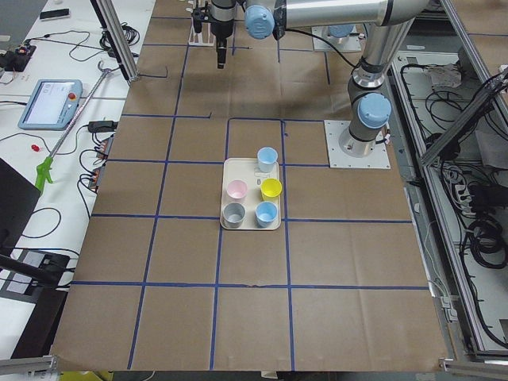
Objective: Transfer IKEA cup to right arm and place on rack
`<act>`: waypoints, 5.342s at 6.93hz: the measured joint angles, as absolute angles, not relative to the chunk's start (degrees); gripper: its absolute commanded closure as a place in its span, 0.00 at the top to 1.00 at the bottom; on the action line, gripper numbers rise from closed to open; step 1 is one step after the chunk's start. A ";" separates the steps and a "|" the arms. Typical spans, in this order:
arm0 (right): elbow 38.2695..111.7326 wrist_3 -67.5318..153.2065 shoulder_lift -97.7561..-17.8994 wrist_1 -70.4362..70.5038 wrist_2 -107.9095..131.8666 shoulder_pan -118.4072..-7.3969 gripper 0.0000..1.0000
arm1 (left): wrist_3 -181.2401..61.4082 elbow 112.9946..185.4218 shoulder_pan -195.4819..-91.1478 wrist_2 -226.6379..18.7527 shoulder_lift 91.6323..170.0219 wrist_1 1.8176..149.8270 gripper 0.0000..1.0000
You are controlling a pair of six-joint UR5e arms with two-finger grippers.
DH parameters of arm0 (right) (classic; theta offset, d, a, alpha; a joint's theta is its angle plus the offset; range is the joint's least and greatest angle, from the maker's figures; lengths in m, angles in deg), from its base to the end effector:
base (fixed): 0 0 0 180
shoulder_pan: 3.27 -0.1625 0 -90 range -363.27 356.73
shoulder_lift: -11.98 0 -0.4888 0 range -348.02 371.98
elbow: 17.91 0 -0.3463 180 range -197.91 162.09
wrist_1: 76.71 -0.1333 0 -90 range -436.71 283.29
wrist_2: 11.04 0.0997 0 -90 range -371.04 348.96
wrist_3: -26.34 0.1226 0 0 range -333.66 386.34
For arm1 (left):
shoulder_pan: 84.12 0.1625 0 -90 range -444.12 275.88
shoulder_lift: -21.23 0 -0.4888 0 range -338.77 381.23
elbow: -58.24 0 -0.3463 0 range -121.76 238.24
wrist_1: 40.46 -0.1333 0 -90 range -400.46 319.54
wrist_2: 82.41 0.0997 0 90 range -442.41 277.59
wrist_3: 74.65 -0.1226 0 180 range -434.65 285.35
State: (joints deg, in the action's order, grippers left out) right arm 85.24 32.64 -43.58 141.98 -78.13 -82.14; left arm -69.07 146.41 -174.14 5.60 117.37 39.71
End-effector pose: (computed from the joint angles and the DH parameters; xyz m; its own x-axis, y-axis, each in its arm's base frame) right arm 0.0547 -0.6600 0.3910 -0.9689 -0.1817 -0.1683 0.1370 0.1728 -0.9754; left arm -0.1377 -0.5086 0.5101 -0.9947 -0.0931 0.0438 -0.0968 0.9910 -0.0924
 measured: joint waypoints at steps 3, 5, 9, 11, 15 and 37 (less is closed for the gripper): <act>84.77 22.89 -40.74 143.53 -77.90 -80.93 0.15 | -70.50 145.19 -173.23 6.33 116.28 43.99 0.99; 84.80 20.74 -39.68 143.47 -77.57 -80.34 0.15 | -73.00 146.86 -172.35 8.30 114.74 44.38 0.99; 86.51 20.56 -38.93 143.42 -77.43 -80.27 0.16 | -86.26 157.67 -159.30 8.74 109.14 44.28 0.99; 87.40 20.93 -38.56 143.37 -77.38 -80.28 0.88 | -93.91 165.02 -152.78 8.62 105.75 43.34 0.99; 87.62 21.34 -38.96 143.38 -75.60 -80.41 1.00 | -101.73 169.97 -145.95 8.44 104.08 42.64 0.98; 93.53 109.45 -56.93 130.67 -75.84 -96.72 1.00 | -103.54 183.17 -145.29 16.12 109.32 21.49 0.00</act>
